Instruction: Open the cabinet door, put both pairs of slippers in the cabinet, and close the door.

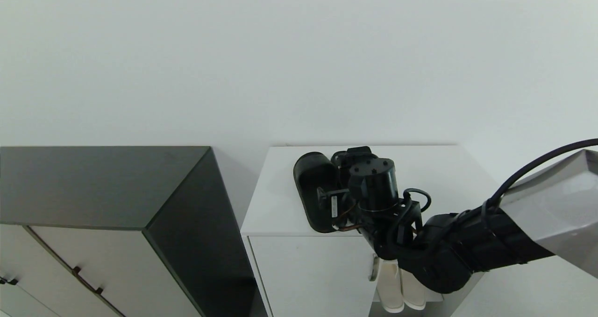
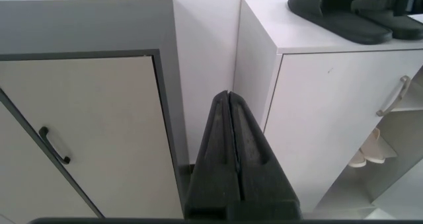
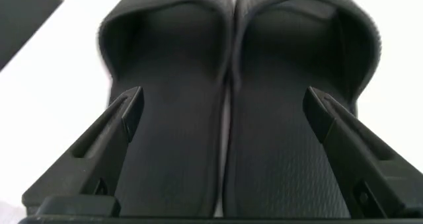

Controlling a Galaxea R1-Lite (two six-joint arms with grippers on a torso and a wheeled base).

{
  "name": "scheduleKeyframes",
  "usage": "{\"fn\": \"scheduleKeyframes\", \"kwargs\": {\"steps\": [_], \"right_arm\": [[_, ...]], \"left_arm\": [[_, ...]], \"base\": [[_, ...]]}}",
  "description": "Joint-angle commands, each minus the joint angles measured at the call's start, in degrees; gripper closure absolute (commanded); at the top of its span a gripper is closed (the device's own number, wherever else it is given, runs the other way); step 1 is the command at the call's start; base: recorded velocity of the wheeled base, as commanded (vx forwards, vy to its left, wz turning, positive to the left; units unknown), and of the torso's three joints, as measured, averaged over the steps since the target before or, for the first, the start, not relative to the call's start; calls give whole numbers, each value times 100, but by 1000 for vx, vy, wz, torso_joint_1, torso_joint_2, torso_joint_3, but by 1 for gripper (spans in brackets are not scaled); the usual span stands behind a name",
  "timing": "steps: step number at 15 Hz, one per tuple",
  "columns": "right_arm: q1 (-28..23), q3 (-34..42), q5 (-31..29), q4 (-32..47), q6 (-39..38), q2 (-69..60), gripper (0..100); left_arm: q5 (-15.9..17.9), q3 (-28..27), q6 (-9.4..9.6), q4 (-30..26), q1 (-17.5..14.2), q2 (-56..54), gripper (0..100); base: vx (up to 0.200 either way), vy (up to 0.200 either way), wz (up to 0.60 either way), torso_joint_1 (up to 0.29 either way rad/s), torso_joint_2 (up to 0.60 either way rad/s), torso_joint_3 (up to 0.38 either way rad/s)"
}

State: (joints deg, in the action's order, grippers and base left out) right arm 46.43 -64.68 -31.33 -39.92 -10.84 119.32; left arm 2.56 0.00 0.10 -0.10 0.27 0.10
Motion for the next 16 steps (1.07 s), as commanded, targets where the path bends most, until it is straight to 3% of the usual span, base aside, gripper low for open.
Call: {"fn": "scheduleKeyframes", "kwargs": {"steps": [1,13,14,16], "right_arm": [[-47,-185,4,2,11,232,0],[-302,-1574,4,222,249,1102,0],[-346,-1600,-5,222,249,1111,100],[-354,-1600,-5,222,249,1111,100]], "left_arm": [[-1,0,-1,1,0,-1,100],[-1,0,-10,1,0,-1,100],[-1,0,-10,1,0,-1,100],[-1,0,-10,1,0,-1,100]], "base": [[0,0,0,0,0,0],[0,0,0,0,0,0],[0,0,0,0,0,0],[0,0,0,0,0,0]]}}
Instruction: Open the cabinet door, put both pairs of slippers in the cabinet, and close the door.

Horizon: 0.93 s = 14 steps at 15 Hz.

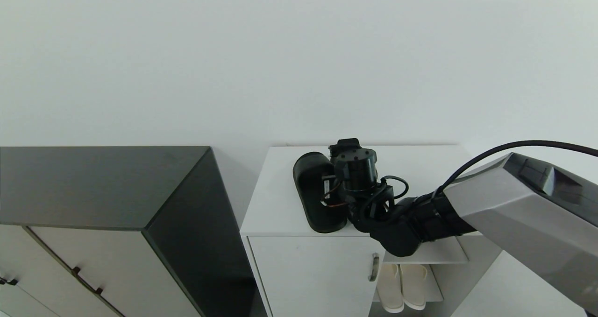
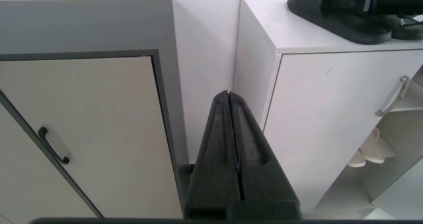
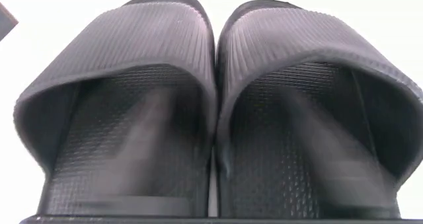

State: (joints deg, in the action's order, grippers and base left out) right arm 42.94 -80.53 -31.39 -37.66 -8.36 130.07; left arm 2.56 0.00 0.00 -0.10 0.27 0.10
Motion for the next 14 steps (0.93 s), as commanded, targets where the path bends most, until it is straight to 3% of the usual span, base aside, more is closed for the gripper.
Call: {"fn": "scheduleKeyframes", "kwargs": {"steps": [1,7,12,14], "right_arm": [[-4,-15,1,-5,1,36,100],[110,451,-25,-22,1,-729,100],[523,3017,133,-242,10,-2733,100],[523,3333,204,-242,36,-2997,100]], "left_arm": [[-1,0,0,1,0,-1,100],[-1,0,-9,1,0,-1,100],[-1,0,0,1,0,-1,100],[-1,0,0,1,0,-1,100]], "base": [[0,0,0,0,0,0],[0,0,0,0,0,0],[0,0,0,0,0,0],[0,0,0,0,0,0]]}}
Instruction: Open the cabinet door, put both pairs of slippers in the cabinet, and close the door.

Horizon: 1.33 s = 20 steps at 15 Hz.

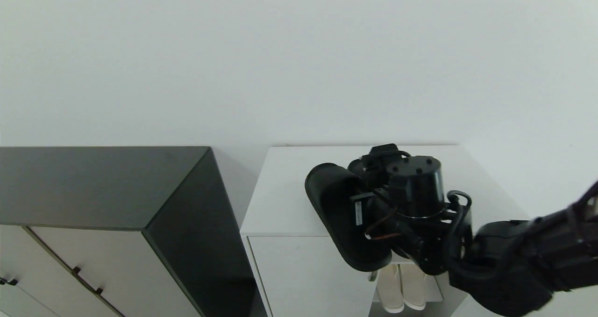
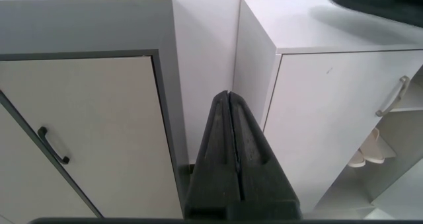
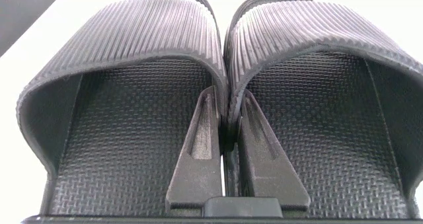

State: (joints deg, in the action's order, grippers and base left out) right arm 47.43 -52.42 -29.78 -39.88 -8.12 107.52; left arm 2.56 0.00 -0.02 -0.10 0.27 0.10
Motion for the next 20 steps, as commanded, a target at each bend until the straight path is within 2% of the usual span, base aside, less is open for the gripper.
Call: {"fn": "scheduleKeyframes", "kwargs": {"steps": [1,5,18,20], "right_arm": [[82,601,43,-29,21,-750,100],[126,628,60,-73,21,-469,100],[240,689,51,-99,12,-346,100],[240,716,43,-240,21,-337,100]], "left_arm": [[-1,0,2,1,0,-1,100],[-1,0,2,1,0,-1,100],[-10,0,-15,1,0,-1,100],[-10,0,-15,1,0,-1,100]], "base": [[0,0,0,0,0,0],[0,0,0,0,0,0],[-200,0,0,3,3,3],[0,0,0,0,0,0]]}}
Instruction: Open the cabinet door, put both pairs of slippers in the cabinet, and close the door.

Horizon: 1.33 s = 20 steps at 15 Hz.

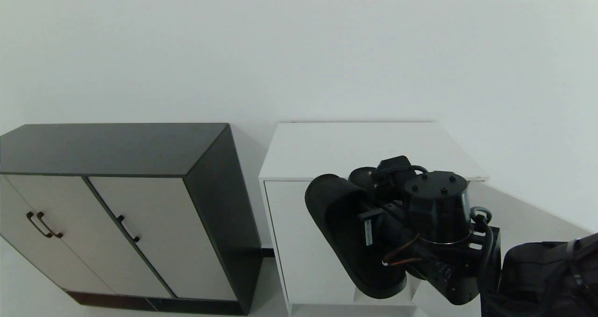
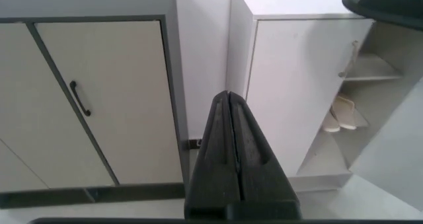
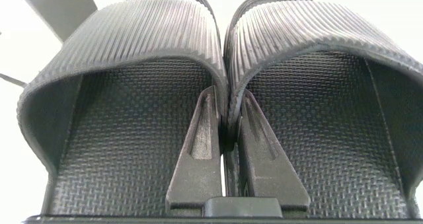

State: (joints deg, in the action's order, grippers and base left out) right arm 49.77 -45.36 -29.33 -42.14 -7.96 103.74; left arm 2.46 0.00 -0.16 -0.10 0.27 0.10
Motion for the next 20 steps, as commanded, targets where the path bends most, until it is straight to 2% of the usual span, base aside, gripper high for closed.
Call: {"fn": "scheduleKeyframes", "kwargs": {"steps": [1,12,20], "right_arm": [[6,19,-2,-31,5,32,100],[59,106,-11,-119,31,32,100],[59,221,-2,-119,23,14,100]], "left_arm": [[0,0,-2,1,0,-1,100],[0,0,-2,1,0,-1,100],[0,0,7,1,0,-1,100]], "base": [[0,0,0,0,0,0],[0,0,0,0,0,0],[0,-200,0,3,3,1]]}}
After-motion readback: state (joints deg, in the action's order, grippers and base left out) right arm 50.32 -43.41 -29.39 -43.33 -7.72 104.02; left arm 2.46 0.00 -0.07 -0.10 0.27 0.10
